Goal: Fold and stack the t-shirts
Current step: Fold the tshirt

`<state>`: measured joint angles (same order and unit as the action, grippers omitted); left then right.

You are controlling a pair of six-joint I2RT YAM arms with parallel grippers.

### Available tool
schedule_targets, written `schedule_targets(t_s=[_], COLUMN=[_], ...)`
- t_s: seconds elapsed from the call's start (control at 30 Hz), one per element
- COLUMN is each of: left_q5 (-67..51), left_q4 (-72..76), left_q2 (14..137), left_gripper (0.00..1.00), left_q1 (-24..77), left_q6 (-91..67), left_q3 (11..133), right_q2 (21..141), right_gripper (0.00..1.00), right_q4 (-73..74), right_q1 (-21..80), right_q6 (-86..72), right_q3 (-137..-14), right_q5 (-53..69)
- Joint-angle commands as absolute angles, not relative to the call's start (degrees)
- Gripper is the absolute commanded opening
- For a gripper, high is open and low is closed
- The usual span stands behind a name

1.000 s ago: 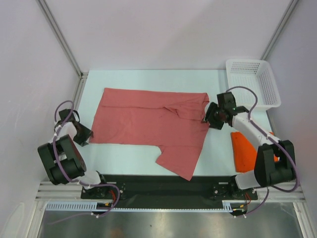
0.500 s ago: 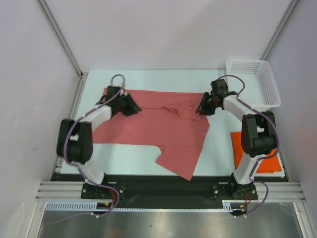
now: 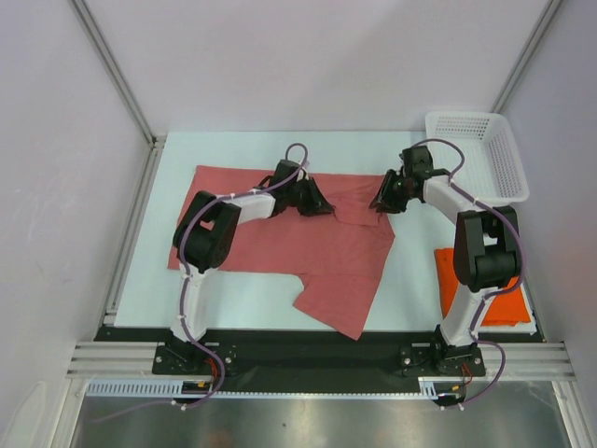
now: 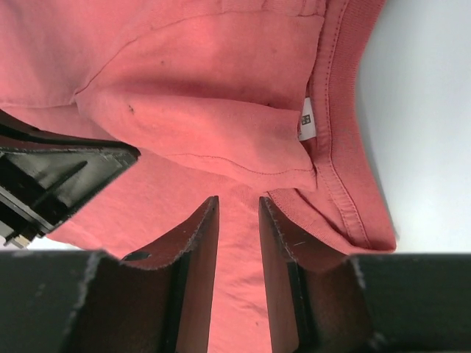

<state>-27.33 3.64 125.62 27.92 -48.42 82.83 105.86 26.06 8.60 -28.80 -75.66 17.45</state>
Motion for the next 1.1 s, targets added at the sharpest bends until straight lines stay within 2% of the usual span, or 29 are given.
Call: schedule_targets(t_s=[0.0, 0.13, 0.17, 0.33, 0.57, 0.8, 1.07], left_q5=[-25.41, -23.65, -23.29, -18.82, -20.74, -20.30, -20.21], left_q4=[6.15, 5.27, 5.10, -2.20, -2.46, -2.72, -2.99], left_q2=[124.37, 123.93, 123.93, 123.31, 126.65, 127.79, 129.72], left_gripper=[0.20, 0.18, 0.20, 0.20, 0.32, 0.35, 0.28], left_q1=[28.30, 28.74, 28.91, 29.53, 29.71, 30.15, 30.85], left_q6=[-51.15, -51.85, -51.86, -52.12, -53.52, -54.05, -54.93], left_q3=[82.36, 80.95, 80.95, 81.74, 84.64, 86.31, 87.89], right_q2=[105.56, 105.29, 105.12, 104.50, 103.97, 104.59, 105.03], right_gripper=[0.34, 0.34, 0.34, 0.34, 0.34, 0.34, 0.34], right_q4=[25.75, 25.84, 25.67, 24.96, 24.17, 23.91, 23.64], right_q1=[8.26, 7.65, 7.47, 6.42, 5.89, 5.98, 6.15], right_q6=[-28.22, -27.77, -27.69, -27.33, -27.33, -27.51, -27.69], right_q3=[-76.56, -75.67, -75.06, -73.30, -71.81, -71.98, -72.16], right_q5=[18.28, 18.63, 18.98, 19.86, 21.18, 21.71, 21.62])
